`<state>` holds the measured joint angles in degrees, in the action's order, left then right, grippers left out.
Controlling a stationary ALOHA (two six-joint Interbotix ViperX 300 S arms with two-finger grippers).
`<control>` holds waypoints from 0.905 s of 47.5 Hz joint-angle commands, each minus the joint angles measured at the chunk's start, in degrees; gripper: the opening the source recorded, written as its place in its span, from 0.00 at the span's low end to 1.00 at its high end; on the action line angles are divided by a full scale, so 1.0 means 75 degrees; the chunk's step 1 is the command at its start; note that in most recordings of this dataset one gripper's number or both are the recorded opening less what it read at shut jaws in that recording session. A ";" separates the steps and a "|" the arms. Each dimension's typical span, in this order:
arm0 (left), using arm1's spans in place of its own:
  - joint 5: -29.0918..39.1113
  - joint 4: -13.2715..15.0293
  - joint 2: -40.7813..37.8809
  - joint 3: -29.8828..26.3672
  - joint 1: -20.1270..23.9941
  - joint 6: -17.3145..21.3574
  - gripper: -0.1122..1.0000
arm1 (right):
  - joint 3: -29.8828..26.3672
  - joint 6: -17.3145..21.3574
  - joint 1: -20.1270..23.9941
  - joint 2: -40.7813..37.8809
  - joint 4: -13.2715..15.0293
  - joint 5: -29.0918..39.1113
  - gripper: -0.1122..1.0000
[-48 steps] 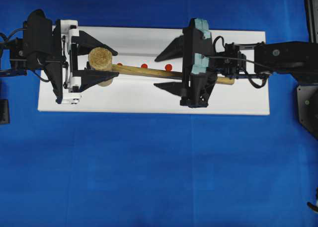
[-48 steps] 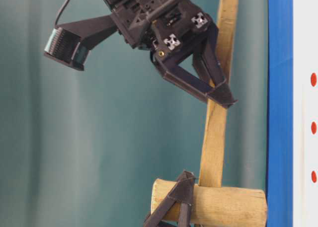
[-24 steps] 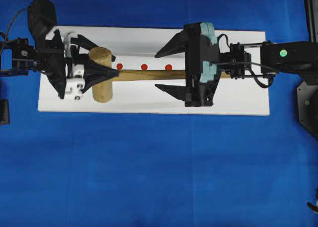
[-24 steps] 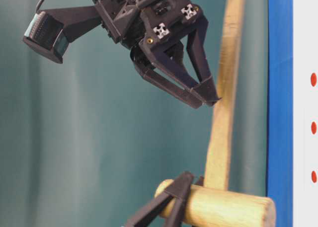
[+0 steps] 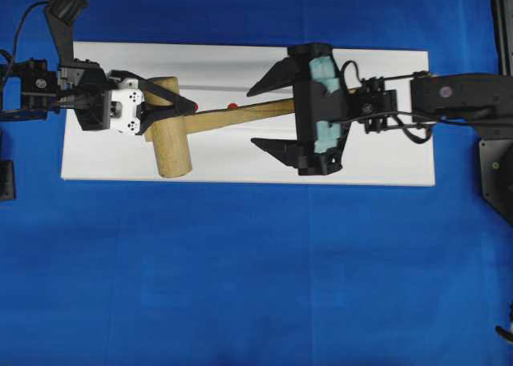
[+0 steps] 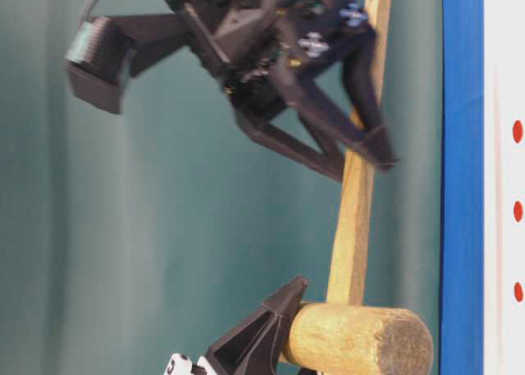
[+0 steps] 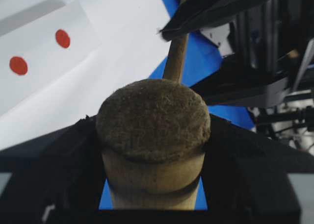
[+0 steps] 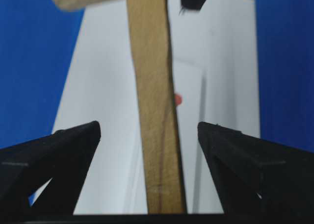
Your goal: Hit the mark with a hammer.
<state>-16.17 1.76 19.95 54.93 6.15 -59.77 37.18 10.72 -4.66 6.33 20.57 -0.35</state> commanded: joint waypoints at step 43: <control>0.0305 -0.0035 0.0023 -0.0375 -0.0012 0.0012 0.52 | -0.0305 0.0059 -0.0070 -0.0270 0.0586 -0.0129 0.17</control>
<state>-13.54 1.58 19.78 53.96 6.06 -59.94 36.12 10.81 -5.36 3.52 24.96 -0.53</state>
